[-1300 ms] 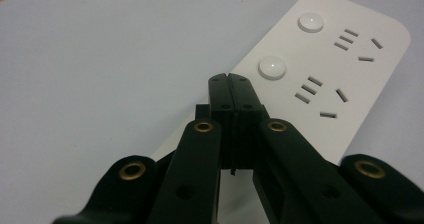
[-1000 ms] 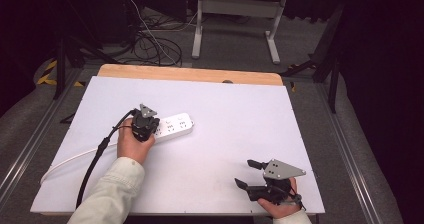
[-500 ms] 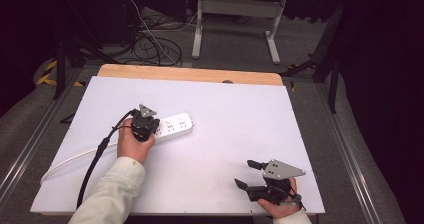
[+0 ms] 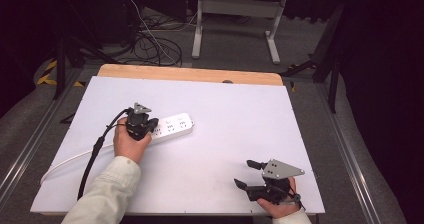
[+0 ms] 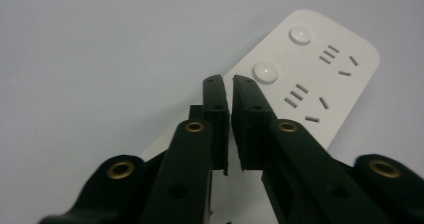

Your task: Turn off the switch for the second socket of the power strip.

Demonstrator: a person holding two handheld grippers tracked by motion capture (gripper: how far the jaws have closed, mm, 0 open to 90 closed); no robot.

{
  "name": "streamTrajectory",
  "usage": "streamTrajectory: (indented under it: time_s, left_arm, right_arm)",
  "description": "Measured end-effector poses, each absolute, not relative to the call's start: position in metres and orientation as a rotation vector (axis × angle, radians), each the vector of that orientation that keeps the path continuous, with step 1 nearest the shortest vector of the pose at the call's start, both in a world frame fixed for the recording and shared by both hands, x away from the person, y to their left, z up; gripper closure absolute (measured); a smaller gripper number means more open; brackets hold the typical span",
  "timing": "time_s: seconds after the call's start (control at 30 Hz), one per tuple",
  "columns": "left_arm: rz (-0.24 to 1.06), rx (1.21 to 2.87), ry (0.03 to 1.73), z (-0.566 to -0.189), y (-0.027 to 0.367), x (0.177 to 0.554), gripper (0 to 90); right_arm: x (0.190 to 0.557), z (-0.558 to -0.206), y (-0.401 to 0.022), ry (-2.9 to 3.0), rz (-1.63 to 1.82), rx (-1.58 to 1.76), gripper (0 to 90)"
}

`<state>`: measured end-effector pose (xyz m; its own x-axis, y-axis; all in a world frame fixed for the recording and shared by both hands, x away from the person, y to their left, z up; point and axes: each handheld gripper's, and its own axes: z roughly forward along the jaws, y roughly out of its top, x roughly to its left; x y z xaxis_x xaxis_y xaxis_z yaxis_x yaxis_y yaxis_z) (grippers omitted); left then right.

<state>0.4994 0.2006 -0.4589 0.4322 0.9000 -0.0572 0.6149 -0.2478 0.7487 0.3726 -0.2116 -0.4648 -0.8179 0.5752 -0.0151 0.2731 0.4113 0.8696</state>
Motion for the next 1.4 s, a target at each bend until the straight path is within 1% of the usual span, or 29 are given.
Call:
streamTrajectory:
  time_s: [0.17,0.2,0.27,0.47,0.7,0.77,0.8,0.83,0.9,0.93,0.97,1.03,1.13,1.2,1.23,1.27,1.3,1.4]
  left_arm:
    - [0.505,1.945,1.252,-0.45,0.2,0.495,84.7]
    - [0.534,1.95,1.234,-0.444,0.2,0.493,84.5]
    - [0.543,1.952,1.217,-0.439,0.2,0.49,83.8]
    - [0.53,1.942,1.187,-0.426,0.202,0.484,82.4]
    - [0.511,1.925,1.16,-0.416,0.2,0.478,78.4]
    - [0.509,1.923,1.149,-0.414,0.199,0.477,73.1]
    - [0.503,1.92,1.144,-0.413,0.198,0.476,73.1]
    - [0.498,1.915,1.133,-0.412,0.198,0.474,66.6]
    - [0.488,1.901,1.116,-0.409,0.199,0.471,60.0]
    - [0.478,1.901,1.116,-0.408,0.2,0.47,60.0]
    - [0.444,1.897,1.114,-0.405,0.201,0.466,53.7]
    - [0.445,1.895,1.1,-0.403,0.202,0.464,48.7]
    - [0.492,1.903,1.067,-0.397,0.204,0.456,42.5]
    - [0.484,1.899,1.025,-0.394,0.206,0.45,39.4]
    - [0.483,1.9,1.007,-0.393,0.206,0.447,39.4]
    - [0.492,1.904,0.985,-0.391,0.207,0.444,36.4]
    - [0.48,1.897,0.948,-0.388,0.208,0.437,35.8]
    - [0.478,1.893,0.913,-0.386,0.209,0.43,32.8]
  right_arm:
    - [0.372,-0.465,-0.213,2.357,1.371,0.739,27.0]
    - [0.372,-0.465,-0.213,2.355,1.372,0.739,27.0]
    - [0.372,-0.464,-0.213,2.354,1.373,0.739,27.0]
    - [0.373,-0.464,-0.213,2.354,1.373,0.74,27.0]
    - [0.373,-0.465,-0.212,2.355,1.372,0.742,27.0]
    - [0.373,-0.465,-0.213,2.354,1.372,0.741,27.0]
    - [0.373,-0.465,-0.213,2.354,1.372,0.741,27.0]
    - [0.373,-0.464,-0.213,2.352,1.373,0.741,27.0]
    - [0.372,-0.464,-0.213,2.351,1.374,0.741,27.0]
    - [0.372,-0.464,-0.213,2.351,1.374,0.741,27.0]
    - [0.372,-0.464,-0.213,2.35,1.373,0.741,27.0]
    - [0.372,-0.464,-0.213,2.349,1.374,0.741,27.0]
    - [0.372,-0.464,-0.213,2.348,1.374,0.74,27.0]
    - [0.372,-0.464,-0.213,2.349,1.374,0.739,26.9]
    - [0.372,-0.464,-0.213,2.349,1.374,0.739,26.9]
    - [0.372,-0.464,-0.213,2.348,1.374,0.739,26.9]
    - [0.372,-0.464,-0.213,2.347,1.374,0.739,26.8]
    - [0.372,-0.464,-0.213,2.347,1.375,0.739,26.8]
